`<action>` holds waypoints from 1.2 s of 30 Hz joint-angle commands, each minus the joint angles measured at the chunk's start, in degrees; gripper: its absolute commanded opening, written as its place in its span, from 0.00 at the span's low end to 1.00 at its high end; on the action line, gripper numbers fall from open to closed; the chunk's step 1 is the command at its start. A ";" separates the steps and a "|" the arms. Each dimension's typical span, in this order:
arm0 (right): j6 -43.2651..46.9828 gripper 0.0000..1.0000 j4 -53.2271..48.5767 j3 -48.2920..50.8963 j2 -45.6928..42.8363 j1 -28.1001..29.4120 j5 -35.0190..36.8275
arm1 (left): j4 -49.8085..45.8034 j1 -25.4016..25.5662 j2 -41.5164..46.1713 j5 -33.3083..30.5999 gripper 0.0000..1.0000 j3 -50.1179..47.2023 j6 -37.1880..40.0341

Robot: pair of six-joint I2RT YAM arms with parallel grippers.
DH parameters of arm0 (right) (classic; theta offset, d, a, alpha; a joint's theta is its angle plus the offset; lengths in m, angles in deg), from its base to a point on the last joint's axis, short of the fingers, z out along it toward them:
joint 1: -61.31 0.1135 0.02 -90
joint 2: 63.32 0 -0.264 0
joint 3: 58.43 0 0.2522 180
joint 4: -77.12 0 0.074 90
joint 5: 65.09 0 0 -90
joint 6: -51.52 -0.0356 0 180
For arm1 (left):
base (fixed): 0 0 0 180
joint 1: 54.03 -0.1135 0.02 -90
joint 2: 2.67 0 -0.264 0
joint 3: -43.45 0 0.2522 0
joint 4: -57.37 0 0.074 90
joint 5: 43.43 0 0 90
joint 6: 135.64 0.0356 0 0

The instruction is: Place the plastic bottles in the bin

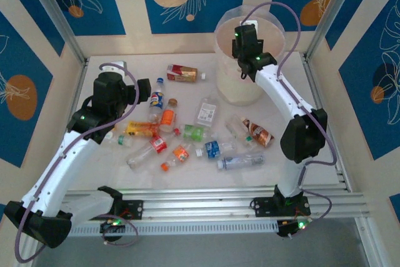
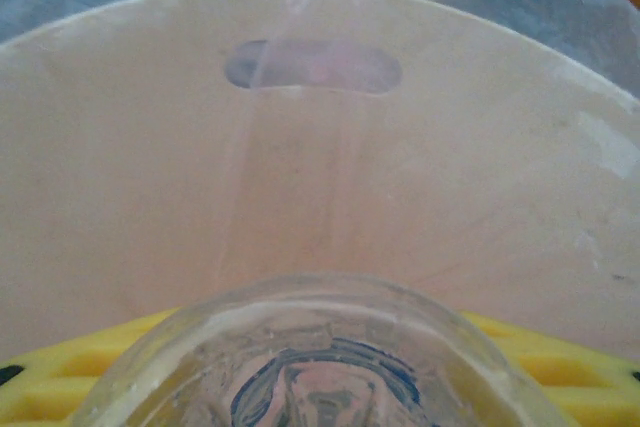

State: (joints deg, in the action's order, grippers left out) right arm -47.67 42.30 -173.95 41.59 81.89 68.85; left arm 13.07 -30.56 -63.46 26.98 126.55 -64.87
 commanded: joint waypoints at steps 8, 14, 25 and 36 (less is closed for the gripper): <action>0.83 0.77 9.82 3.16 -3.30 -0.53 -2.26 | -2.79 -1.08 1.64 -1.14 0.99 -1.58 -2.22; 0.68 0.94 7.68 1.59 -3.21 -0.45 -2.31 | -6.93 -2.24 0.12 -1.50 0.99 -0.67 -3.44; 1.68 0.99 4.39 -0.37 -5.78 0.67 -3.69 | -19.30 -11.65 1.78 2.06 1.00 -3.70 -13.28; 1.77 0.99 -2.51 -1.96 -9.29 3.39 -7.72 | -15.82 -25.77 7.44 15.02 1.00 -20.16 -26.22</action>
State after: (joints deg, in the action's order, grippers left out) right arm -46.36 42.06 -174.60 34.26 84.23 62.64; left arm -4.57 -53.62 -56.49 36.22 109.52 -86.44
